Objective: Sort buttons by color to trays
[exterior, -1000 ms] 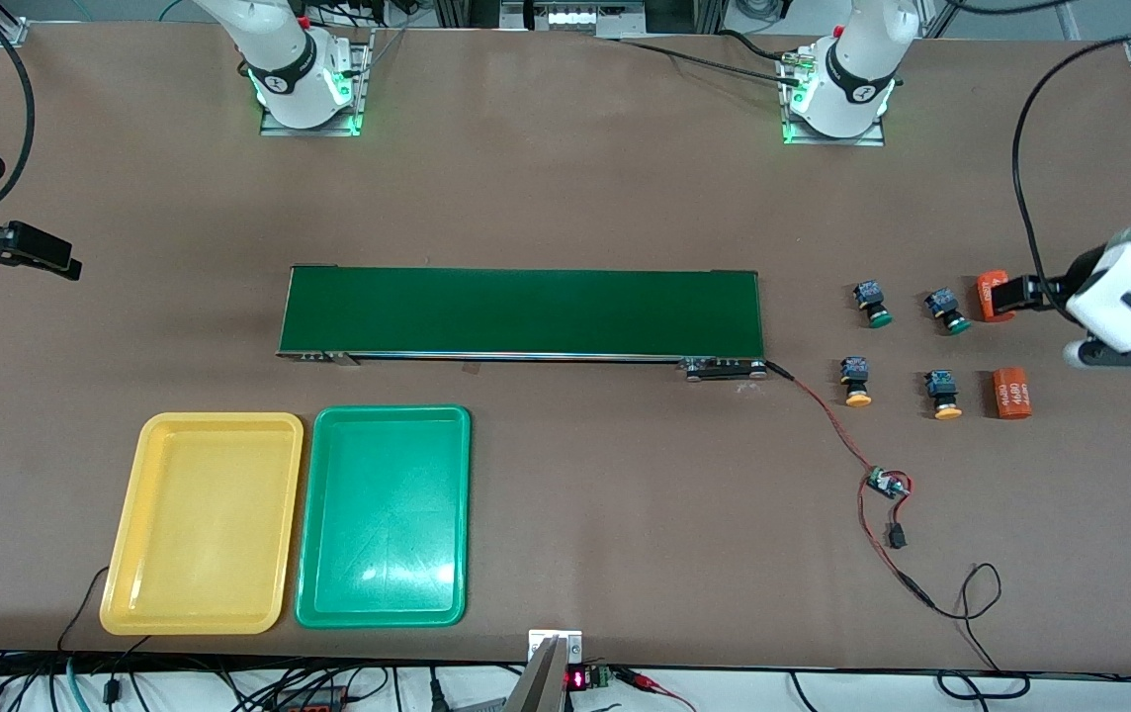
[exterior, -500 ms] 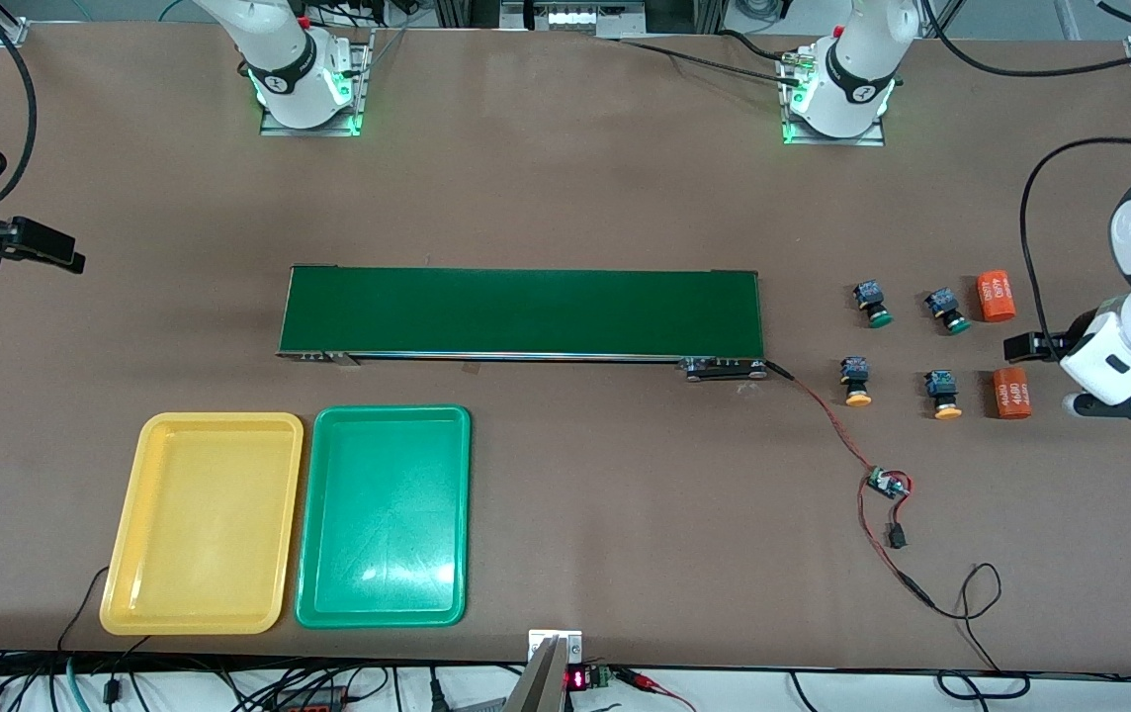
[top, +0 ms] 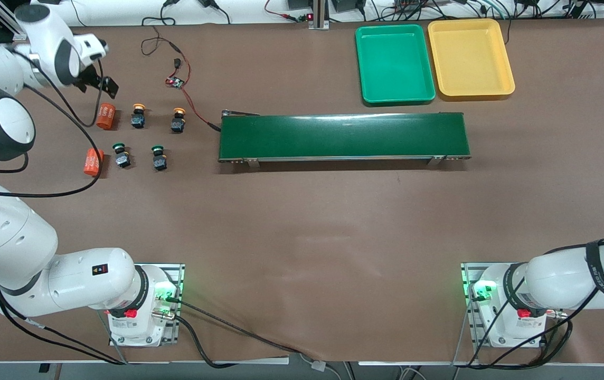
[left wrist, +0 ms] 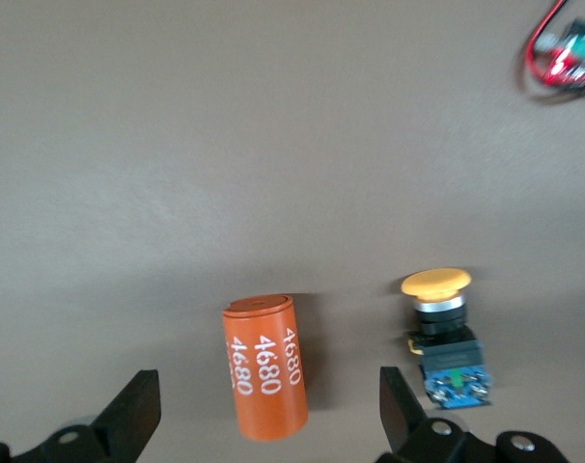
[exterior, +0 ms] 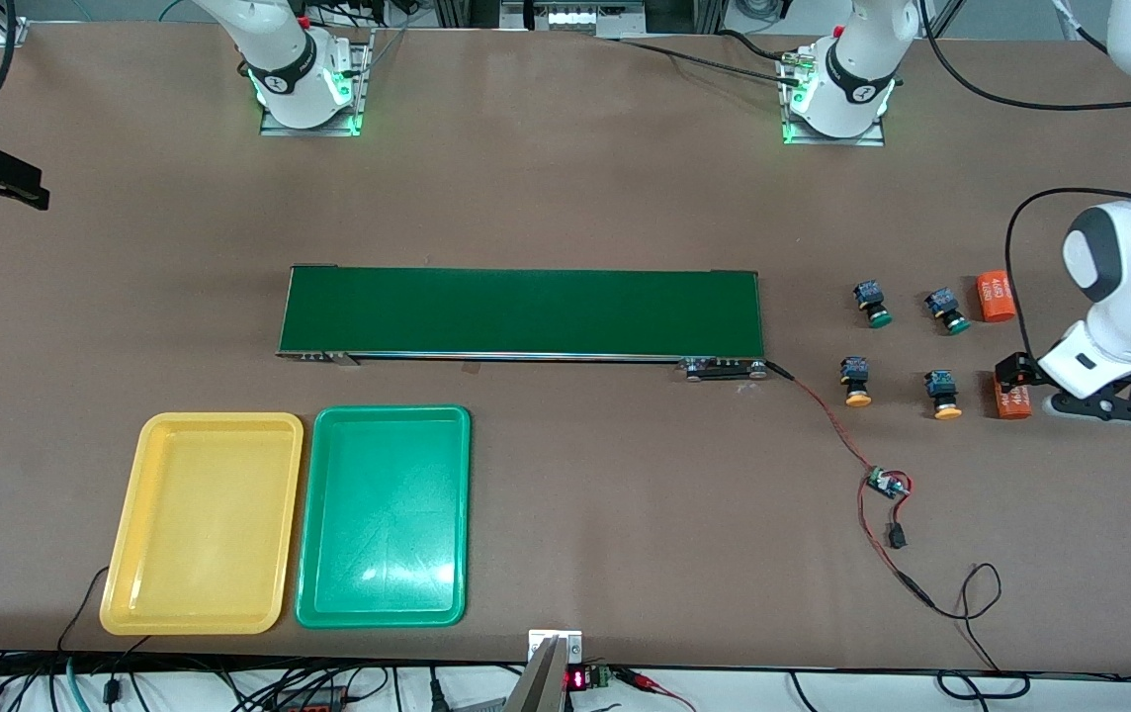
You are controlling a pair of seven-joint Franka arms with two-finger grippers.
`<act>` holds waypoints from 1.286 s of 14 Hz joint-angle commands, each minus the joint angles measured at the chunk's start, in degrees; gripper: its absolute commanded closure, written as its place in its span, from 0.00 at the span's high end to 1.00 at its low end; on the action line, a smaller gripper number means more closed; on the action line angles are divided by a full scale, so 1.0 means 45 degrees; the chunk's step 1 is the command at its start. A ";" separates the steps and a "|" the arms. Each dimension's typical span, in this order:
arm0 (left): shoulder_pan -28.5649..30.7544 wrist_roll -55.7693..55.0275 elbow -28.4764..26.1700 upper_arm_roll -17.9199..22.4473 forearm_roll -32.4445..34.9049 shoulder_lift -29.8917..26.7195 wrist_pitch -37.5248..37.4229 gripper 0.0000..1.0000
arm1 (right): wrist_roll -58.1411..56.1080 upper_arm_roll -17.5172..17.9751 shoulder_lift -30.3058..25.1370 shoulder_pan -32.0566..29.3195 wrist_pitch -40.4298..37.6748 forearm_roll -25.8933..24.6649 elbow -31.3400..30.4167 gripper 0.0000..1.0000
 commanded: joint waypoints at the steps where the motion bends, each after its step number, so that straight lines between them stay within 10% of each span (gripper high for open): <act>1: 0.0517 0.0639 -0.0299 -0.0112 0.0222 0.0516 0.1195 1.00 | -0.0055 0.0049 0.0579 -0.0070 0.0206 -0.0102 0.0394 1.00; 6: 0.1200 0.1051 -0.0299 -0.0210 0.0222 0.1824 0.3013 0.97 | -0.0095 0.0069 0.1126 -0.0108 0.0207 0.0660 0.0316 1.00; 13: 0.1572 0.0797 -0.0104 -0.0913 0.0163 0.1828 0.1750 0.24 | 0.0080 -0.0069 0.1458 0.0027 0.2194 0.0486 0.0355 1.00; 18: 0.1553 0.0933 0.1357 -0.2062 0.0163 0.0676 -0.1721 0.19 | -0.0095 -0.0146 0.1519 -0.0148 0.2493 0.1013 0.0355 1.00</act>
